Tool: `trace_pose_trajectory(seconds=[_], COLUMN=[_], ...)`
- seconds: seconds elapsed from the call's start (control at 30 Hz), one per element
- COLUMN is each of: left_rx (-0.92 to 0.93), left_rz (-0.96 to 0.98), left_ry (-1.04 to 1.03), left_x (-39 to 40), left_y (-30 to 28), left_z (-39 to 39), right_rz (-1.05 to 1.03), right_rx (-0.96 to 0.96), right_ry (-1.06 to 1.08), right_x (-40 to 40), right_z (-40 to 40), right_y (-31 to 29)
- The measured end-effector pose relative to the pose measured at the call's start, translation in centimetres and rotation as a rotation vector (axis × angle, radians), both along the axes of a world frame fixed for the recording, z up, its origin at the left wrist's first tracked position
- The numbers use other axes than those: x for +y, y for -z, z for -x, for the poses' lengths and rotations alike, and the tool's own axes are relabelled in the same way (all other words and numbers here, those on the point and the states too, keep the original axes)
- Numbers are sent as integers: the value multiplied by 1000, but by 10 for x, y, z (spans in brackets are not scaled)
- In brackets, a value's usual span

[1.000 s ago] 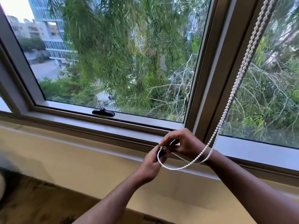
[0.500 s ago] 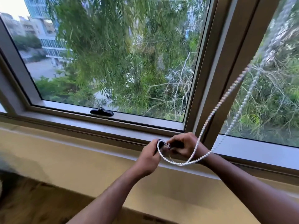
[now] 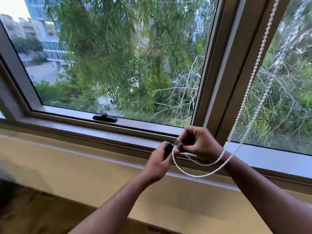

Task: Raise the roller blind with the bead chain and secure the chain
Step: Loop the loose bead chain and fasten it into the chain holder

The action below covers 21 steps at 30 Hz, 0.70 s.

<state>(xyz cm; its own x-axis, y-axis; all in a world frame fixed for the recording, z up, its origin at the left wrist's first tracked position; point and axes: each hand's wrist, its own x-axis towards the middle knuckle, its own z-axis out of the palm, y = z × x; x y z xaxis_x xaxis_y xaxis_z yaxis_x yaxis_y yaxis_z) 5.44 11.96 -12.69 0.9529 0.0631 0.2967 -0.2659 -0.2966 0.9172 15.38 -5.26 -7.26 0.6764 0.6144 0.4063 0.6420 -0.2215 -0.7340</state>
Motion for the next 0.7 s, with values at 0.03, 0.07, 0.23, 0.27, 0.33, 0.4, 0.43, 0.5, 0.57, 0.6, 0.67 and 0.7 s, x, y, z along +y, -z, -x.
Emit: trace_pose_trajectory(seconds=[0.03, 0.07, 0.23, 0.27, 0.33, 0.4, 0.43, 0.5, 0.57, 0.6, 0.67, 0.7], left_rx=[0, 2, -7, -18, -46, -52, -49, -38, -9, 16, 59, 69], left_rz=[-14, -23, -23, -39, -36, -10, -10, -20, 2, 23, 88, 141], left_ry=[-16, -33, -47, -43, -36, -50, -66, -89, -83, -70, -35, -17], left_x=[-1, -2, -6, -5, -3, -2, -2, -3, -2, -2, -2, -4], left_y=[1, 1, 1, 1, 4, 7, 8, 12, 14, 14, 12, 11], left_z=[1, 2, 7, 8, 7, 5, 4, 3, 1, 1, 2, 3], right_rz=[11, 19, -9, -12, 13, 38, 48, 81, 74, 45, -15, -28], right_rx=[-15, -25, -10, -10, -37, -14, 23, 101, 197, 248, 291, 275], right_ry=[-5, -10, -7, -6, -5, -11, -19, -47, -79, -91, -79, -58], right_x=[0, 0, -4, -6, -10, -12, -12, -11, -10, -9, -9, -9], right_z=[2, 4, 11, 13, 15, 18, 20, 23, 26, 26, 24, 21], right_y=[0, -1, -5, -6, -8, -5, -1, 7, 17, 21, 23, 23])
